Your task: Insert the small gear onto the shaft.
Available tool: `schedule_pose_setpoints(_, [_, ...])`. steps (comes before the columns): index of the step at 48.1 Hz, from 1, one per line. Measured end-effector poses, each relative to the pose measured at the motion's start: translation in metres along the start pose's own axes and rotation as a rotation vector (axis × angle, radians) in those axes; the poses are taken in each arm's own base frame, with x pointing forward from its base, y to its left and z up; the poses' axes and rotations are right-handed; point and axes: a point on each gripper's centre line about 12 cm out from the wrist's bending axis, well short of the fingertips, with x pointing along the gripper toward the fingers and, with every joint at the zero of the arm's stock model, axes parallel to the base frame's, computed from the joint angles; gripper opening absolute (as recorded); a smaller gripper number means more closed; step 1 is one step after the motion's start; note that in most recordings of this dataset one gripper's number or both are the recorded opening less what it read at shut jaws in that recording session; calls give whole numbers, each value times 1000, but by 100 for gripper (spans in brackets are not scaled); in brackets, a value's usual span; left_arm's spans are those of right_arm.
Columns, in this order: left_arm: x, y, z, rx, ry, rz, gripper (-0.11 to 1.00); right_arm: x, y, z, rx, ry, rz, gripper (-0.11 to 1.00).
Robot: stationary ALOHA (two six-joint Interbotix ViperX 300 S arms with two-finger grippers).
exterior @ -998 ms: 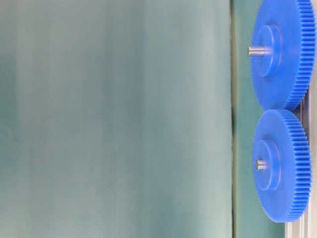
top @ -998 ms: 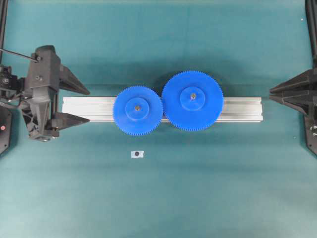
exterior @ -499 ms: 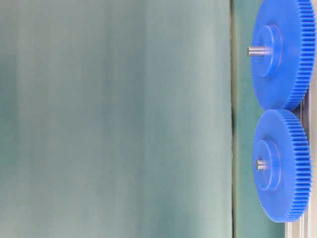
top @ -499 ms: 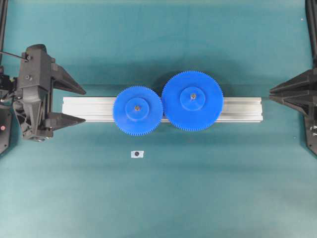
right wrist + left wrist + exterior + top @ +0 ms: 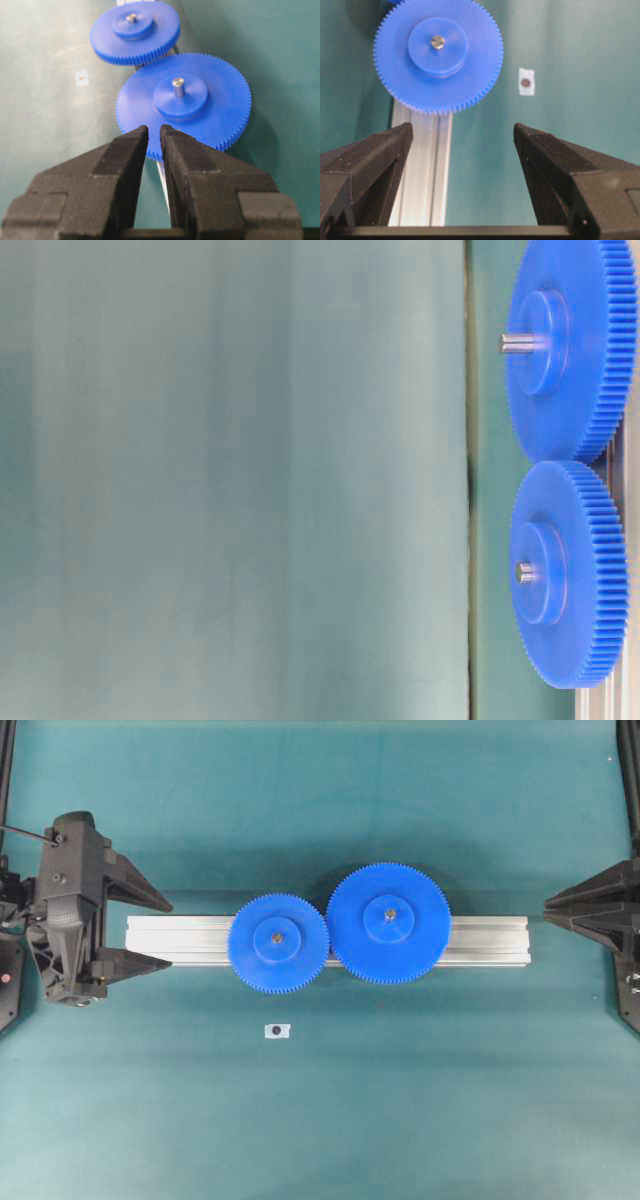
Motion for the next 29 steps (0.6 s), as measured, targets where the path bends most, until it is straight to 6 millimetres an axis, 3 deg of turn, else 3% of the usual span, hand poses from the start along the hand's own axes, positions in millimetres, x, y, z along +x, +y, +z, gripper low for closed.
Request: schedule_pose_setpoints(29, [0, 0, -1, 1, 0, -1, 81, 0, 0, -1, 0, 12, -2, 27])
